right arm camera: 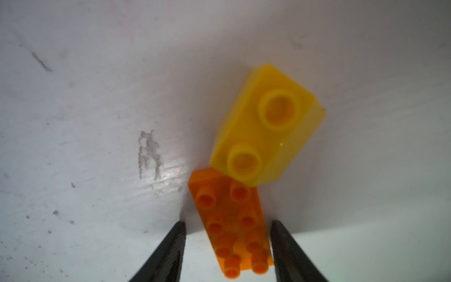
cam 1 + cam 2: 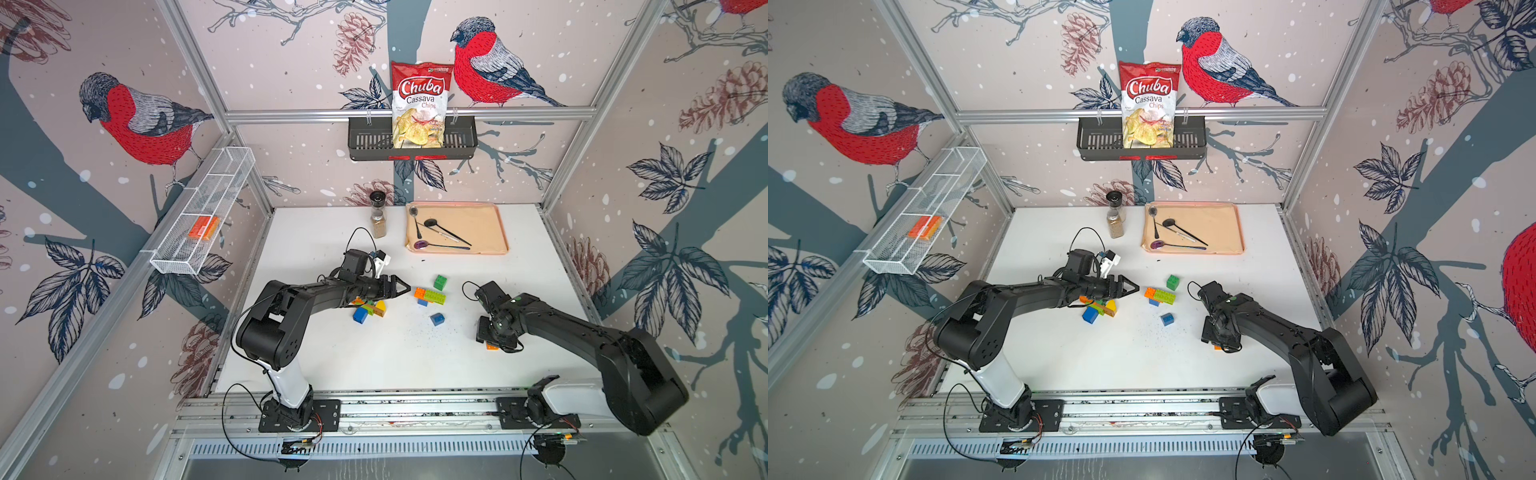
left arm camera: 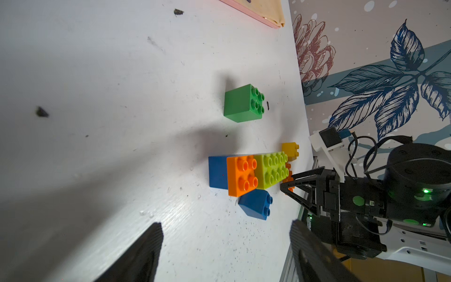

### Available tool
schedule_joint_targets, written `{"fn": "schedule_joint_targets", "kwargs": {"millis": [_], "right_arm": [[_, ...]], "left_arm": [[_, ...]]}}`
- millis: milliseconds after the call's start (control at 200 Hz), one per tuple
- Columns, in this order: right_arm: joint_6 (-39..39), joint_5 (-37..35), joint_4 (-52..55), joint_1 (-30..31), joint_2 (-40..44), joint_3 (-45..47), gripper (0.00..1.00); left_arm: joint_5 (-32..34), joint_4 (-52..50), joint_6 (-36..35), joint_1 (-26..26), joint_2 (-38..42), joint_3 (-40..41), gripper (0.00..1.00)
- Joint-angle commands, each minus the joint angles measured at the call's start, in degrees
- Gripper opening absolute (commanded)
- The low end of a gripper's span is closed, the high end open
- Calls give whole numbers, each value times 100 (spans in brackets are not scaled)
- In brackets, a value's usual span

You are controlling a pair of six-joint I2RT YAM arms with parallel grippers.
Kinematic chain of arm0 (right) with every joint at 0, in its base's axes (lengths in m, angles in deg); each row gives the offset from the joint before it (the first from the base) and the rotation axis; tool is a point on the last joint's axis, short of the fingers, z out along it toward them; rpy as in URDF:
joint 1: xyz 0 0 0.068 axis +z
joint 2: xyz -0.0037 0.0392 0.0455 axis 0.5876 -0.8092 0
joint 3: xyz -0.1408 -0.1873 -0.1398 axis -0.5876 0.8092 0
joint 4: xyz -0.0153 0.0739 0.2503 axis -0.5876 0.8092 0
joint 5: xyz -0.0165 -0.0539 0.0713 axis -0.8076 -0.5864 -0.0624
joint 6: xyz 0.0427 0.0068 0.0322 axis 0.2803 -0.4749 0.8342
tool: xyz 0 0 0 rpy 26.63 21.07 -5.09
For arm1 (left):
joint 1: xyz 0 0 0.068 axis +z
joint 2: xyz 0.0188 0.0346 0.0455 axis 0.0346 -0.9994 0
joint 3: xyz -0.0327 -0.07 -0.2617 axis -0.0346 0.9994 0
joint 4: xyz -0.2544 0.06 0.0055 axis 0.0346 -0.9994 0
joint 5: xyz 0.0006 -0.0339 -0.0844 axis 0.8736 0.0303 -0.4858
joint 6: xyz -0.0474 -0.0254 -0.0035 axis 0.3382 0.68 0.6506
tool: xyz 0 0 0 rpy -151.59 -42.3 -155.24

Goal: Assemble a fork with lego
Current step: Adjust the lego brick at the center of the board, then pick up the lego brick from the center of the board.

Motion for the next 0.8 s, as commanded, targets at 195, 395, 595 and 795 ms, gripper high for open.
{"fn": "schedule_joint_targets", "kwargs": {"millis": [195,395,595,795], "right_arm": [[-94,-26,-248,413,-727,-474,25],[-662,-133,-130,413,-1101,-954,24],[-1170,-151,70,439,-1490,-1250,41],[-1073,-230,285,508,-1338,-1385,52]], "left_arm": [[-113,161,13,61,52,17,82],[-78,130,24,110,67,32,81],[-69,96,33,127,39,6,81],[-73,110,62,135,-21,-24,81]]}}
